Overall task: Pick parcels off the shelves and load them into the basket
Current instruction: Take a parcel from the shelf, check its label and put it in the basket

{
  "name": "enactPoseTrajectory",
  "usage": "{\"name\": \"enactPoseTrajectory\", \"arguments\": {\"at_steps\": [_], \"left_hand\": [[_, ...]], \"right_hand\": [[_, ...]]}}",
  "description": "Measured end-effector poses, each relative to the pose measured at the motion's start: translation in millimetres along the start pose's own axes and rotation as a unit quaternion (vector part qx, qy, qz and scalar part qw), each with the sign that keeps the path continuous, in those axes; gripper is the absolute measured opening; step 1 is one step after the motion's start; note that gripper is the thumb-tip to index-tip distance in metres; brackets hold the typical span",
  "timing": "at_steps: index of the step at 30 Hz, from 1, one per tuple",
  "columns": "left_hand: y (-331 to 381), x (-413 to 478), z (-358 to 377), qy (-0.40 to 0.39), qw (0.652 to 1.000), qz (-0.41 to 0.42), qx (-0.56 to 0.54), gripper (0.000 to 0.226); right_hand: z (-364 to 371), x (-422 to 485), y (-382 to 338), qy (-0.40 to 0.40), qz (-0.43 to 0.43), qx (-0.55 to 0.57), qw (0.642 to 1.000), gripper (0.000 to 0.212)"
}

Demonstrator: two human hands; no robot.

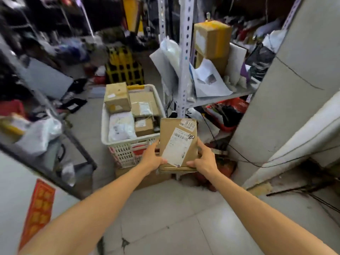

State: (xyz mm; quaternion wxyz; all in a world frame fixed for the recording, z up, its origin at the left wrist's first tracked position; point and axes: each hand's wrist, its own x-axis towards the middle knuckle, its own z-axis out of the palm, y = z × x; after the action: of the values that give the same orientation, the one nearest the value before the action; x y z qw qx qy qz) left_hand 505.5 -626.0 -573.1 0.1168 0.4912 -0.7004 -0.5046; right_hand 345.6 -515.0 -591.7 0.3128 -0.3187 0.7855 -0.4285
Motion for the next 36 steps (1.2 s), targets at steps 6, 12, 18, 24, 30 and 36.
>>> {"name": "enactPoseTrajectory", "arguments": {"at_steps": [6,12,18,24,30,36], "left_hand": [[-9,-8,-51,0.085,0.994,-0.038,-0.057,0.094],[-4,14,-62,0.116,0.988,-0.049,-0.092,0.091],[-9,69,-78,0.122,0.984,-0.06,-0.116,0.092],[-28,169,-120,0.123,0.983,-0.082,-0.106,0.097],[-38,271,-171,0.107,0.984,-0.087,-0.114,0.096],[-29,361,-210,0.068,0.985,-0.093,-0.128,0.089]], "right_hand": [[46,38,-37,-0.098,-0.057,-0.009,0.994,0.109],[55,80,-54,-0.138,-0.07,-0.025,0.988,0.11],[74,137,-65,-0.163,-0.067,-0.017,0.984,0.108],[124,226,-88,-0.161,-0.081,-0.047,0.983,0.108],[175,312,-120,-0.131,-0.047,-0.053,0.989,0.108],[200,378,-148,-0.132,-0.025,-0.058,0.989,0.109]]}}
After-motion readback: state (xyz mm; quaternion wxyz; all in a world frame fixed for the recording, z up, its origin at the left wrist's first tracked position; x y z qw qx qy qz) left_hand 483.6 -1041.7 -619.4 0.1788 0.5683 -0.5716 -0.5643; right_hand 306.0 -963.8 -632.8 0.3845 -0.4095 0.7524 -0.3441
